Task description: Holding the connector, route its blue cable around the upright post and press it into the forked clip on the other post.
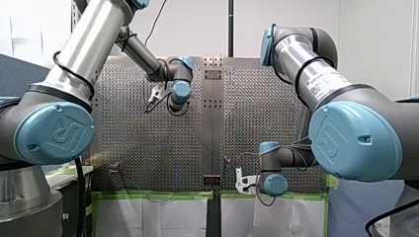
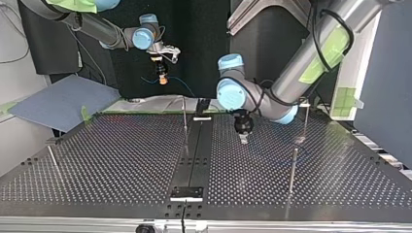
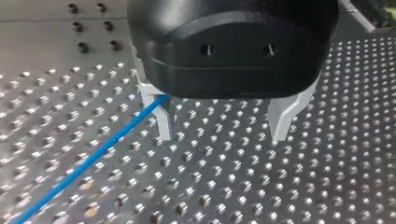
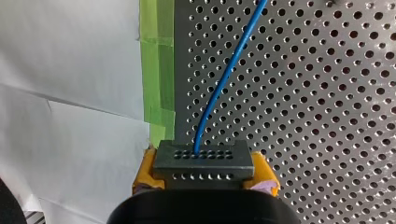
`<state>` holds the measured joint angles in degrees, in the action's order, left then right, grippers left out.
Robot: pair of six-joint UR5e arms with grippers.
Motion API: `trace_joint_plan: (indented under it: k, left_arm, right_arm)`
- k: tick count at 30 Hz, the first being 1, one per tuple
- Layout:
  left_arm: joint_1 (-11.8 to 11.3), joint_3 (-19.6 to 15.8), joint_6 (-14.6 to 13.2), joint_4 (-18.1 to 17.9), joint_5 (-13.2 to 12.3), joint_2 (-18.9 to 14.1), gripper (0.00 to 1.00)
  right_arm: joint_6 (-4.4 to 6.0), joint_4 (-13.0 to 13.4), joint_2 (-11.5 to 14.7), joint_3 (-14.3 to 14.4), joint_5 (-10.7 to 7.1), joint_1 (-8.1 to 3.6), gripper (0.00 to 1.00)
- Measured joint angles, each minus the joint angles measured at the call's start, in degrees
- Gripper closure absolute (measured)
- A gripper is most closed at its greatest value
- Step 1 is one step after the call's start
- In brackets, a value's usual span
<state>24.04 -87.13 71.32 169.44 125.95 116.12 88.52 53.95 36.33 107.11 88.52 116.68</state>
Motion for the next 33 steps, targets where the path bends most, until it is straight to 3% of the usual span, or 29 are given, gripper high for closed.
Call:
trace_joint_plan:
  k: [13,18,33]
  left_arm:
    - [2.5,0.0,-0.1,3.1,2.3,5.8,0.00]
    - [3.7,-0.6,-0.2,2.7,3.0,7.9,0.00]
    - [4.4,-1.8,0.1,1.4,3.2,8.8,0.00]
  right_arm:
    - [-0.07,0.0,0.0,0.0,-0.33,-0.06,1.00]
    - [-0.14,0.0,0.0,0.0,-0.83,-0.04,1.00]
    - [-0.85,2.5,0.0,-0.1,-2.33,-0.04,1.00]
